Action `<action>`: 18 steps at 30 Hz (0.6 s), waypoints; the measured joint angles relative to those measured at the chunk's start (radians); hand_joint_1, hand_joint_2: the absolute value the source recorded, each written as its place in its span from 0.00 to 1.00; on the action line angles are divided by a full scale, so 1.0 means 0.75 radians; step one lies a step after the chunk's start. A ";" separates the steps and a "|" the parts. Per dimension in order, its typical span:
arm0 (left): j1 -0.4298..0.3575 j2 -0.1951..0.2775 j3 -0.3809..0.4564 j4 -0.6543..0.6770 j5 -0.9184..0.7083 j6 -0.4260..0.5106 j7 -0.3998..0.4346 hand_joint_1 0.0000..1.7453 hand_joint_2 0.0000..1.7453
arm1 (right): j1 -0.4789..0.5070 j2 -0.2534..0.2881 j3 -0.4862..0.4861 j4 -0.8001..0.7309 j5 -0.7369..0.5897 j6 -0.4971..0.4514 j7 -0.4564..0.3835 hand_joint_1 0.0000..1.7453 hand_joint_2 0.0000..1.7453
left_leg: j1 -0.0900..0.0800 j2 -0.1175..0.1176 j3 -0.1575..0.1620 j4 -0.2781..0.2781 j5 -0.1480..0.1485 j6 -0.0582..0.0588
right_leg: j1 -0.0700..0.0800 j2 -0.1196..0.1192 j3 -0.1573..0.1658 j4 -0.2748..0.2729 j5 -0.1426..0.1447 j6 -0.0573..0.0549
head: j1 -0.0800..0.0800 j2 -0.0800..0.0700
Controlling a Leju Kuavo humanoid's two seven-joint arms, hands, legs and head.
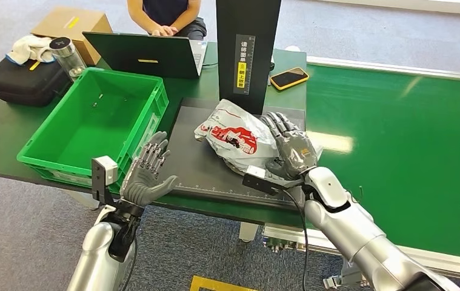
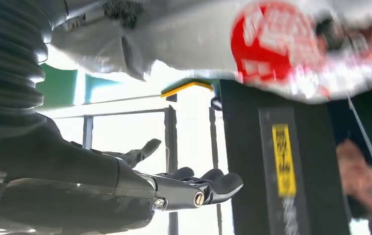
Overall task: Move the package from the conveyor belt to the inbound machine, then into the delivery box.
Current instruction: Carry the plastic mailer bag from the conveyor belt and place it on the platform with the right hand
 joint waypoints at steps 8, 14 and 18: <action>0.000 0.001 -0.001 0.000 0.007 0.006 -0.004 0.00 1.00 | 0.123 -0.006 -0.192 -0.190 -0.347 -0.037 -0.067 0.00 1.00 | 0.000 0.000 0.000 0.000 0.000 0.000 | 0.000 0.000 0.000 0.000 0.000 0.000 | 0.000 0.000; 0.000 0.001 -0.001 0.002 -0.032 0.068 -0.025 0.00 1.00 | 0.223 0.005 -0.392 -0.275 -0.630 0.039 -0.077 0.00 1.00 | 0.000 -0.001 0.000 0.000 0.000 0.000 | 0.000 -0.001 0.001 0.000 0.000 0.000 | 0.000 0.000; 0.003 0.001 -0.002 0.002 -0.063 0.098 -0.027 0.00 1.00 | 0.348 0.033 -0.526 -0.359 -0.678 0.062 -0.071 0.00 1.00 | 0.000 -0.001 -0.001 0.000 -0.001 0.000 | 0.000 -0.001 0.000 0.000 -0.001 0.000 | 0.000 0.000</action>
